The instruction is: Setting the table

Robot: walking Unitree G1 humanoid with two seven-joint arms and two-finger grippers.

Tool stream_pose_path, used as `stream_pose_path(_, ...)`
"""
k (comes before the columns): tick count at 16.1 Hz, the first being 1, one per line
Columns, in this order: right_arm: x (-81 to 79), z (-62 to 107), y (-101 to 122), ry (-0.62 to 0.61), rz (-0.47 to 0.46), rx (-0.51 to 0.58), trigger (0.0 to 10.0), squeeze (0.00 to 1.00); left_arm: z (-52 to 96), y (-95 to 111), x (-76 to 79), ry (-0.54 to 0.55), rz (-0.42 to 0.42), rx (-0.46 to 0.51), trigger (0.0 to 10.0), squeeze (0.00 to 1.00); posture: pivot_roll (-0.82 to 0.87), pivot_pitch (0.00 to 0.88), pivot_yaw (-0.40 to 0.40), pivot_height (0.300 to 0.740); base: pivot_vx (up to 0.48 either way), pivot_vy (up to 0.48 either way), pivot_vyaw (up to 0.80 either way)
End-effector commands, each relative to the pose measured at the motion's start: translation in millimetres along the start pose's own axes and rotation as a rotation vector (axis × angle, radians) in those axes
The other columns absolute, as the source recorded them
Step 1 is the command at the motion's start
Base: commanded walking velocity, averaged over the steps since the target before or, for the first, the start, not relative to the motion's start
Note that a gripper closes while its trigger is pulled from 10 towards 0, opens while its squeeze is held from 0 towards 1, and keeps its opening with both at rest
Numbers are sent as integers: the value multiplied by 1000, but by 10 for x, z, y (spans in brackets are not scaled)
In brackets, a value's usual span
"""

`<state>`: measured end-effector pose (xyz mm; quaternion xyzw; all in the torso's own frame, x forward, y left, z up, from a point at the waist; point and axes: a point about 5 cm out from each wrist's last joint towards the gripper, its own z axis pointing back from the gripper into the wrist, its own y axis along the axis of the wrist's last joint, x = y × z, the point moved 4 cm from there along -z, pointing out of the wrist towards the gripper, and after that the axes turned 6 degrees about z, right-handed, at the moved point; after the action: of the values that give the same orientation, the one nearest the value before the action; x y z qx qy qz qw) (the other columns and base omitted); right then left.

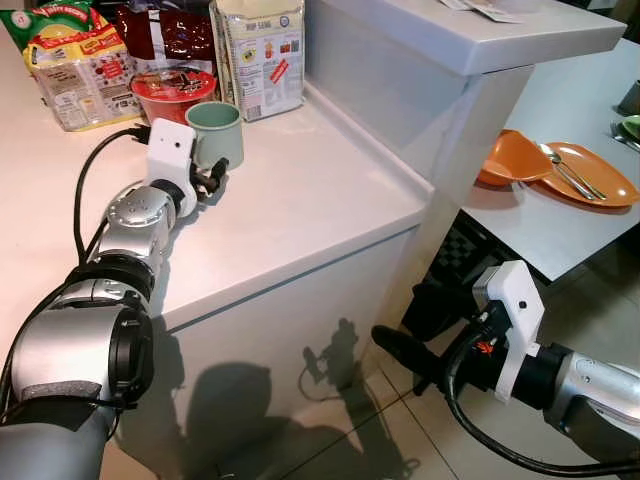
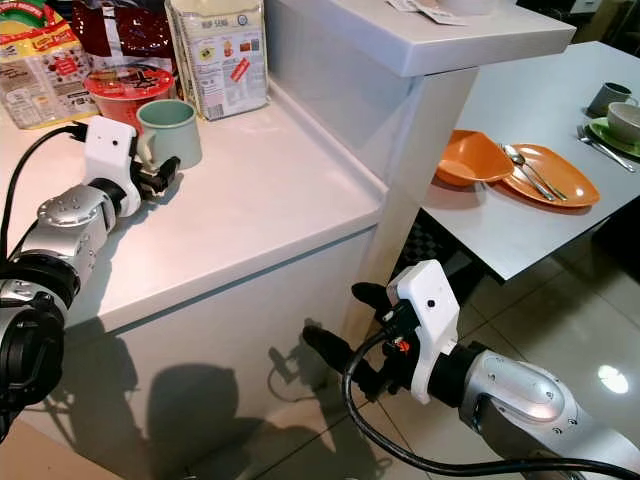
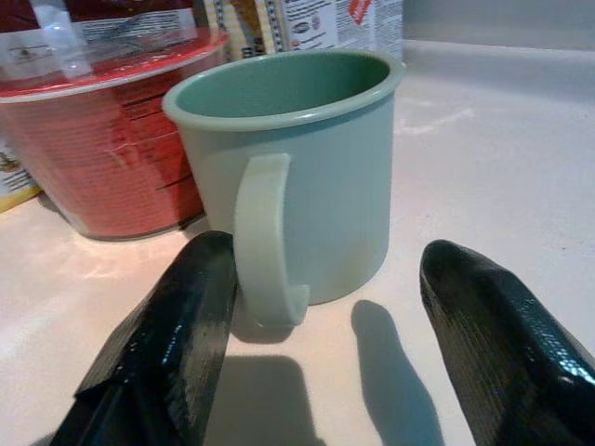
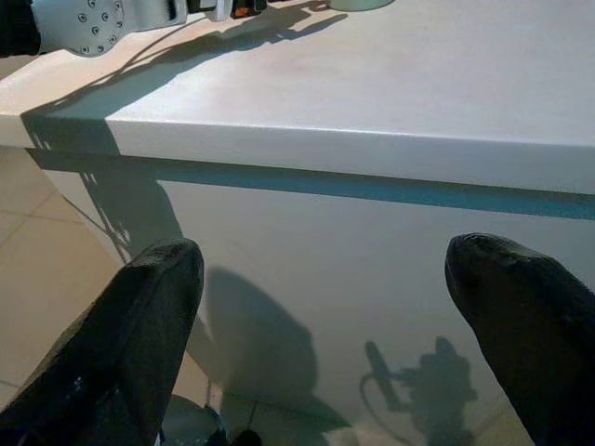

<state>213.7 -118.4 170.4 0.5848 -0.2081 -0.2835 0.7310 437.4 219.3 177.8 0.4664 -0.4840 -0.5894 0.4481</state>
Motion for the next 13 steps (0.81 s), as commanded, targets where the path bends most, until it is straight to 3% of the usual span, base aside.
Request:
stream_pose_path(1, 22, 8, 44, -9, 14, 4, 10000, 0, 0, -64, 41, -21, -16, -31, 0, 0, -295, 8, -39, 740, 0, 0, 0)
stream_pose_path(9, 34, 5, -27, -12, 9, -7, 10000, 0, -5, -91, -34, 62, -37, -69, 0, 0, -299, 0, -38, 740, 0, 0, 0)
stream_pose_path(13, 32, 18, -18, -8, 12, -3, 10000, 0, -21, -58, -20, 68, 11, -54, 0, 0, -299, 0, -38, 740, 0, 0, 0)
